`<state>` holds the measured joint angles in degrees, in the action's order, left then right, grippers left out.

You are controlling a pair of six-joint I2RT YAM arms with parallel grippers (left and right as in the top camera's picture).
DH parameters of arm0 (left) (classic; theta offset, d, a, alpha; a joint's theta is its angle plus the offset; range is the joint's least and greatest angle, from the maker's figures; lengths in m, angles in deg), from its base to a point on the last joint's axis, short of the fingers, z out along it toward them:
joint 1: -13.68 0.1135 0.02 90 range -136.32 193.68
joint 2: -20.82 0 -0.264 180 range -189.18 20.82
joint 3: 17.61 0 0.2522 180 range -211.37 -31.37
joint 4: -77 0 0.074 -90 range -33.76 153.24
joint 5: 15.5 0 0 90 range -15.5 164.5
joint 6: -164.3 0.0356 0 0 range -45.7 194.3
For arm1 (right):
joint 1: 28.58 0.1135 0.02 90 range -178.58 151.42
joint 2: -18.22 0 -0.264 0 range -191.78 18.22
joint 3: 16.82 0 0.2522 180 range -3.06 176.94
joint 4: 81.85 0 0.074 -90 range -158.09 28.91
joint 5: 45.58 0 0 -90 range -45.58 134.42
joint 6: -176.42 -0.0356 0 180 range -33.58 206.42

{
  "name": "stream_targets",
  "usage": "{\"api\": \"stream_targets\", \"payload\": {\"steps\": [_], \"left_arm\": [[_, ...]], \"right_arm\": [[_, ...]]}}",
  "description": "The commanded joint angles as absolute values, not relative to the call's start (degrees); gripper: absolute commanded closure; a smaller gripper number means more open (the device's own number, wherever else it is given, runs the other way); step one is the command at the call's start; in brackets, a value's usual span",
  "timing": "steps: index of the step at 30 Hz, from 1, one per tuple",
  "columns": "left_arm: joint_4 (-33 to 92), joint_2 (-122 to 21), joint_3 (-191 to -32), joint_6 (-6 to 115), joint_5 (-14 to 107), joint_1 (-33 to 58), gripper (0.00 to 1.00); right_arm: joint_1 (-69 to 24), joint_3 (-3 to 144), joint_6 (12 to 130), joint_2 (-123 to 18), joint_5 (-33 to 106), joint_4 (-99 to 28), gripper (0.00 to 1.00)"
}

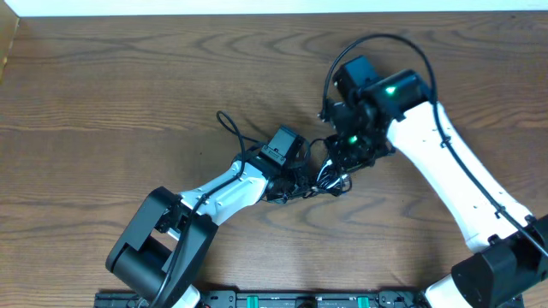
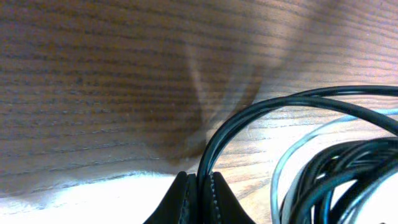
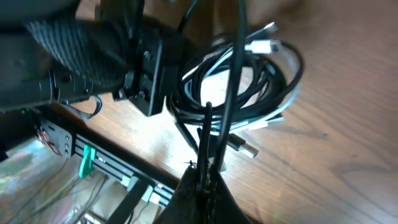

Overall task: Untangle cables
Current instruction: 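Release the cables and lift the right gripper up and away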

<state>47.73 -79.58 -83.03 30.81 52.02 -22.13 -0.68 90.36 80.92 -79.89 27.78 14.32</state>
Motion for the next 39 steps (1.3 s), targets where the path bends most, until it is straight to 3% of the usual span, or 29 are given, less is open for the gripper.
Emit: {"api": "stream_targets", "payload": {"steps": [1, 10, 20, 31, 39], "left_arm": [[47.05, -80.49, -82.17, 30.81, 54.75, -22.13, 0.92], [47.03, -80.78, -82.17, 30.79, 55.78, -22.13, 0.92], [47.03, -80.78, -82.17, 30.79, 55.78, -22.13, 0.92], [47.01, -80.78, -82.17, 30.79, 55.78, -22.13, 0.92], [47.03, -80.78, -82.17, 30.79, 55.78, -22.13, 0.92]], "right_arm": [[-2.82, 93.95, 82.26, -78.73, 30.56, 14.87, 0.99], [-4.27, 97.8, 78.13, -78.73, 51.04, 14.58, 0.99], [-4.27, 97.75, 80.95, -78.75, 55.49, 7.7, 0.99], [-4.27, 96.22, 88.49, -78.77, 55.54, 8.86, 0.98], [-4.27, 93.6, 91.68, -78.81, 66.36, 9.1, 0.97]]}}
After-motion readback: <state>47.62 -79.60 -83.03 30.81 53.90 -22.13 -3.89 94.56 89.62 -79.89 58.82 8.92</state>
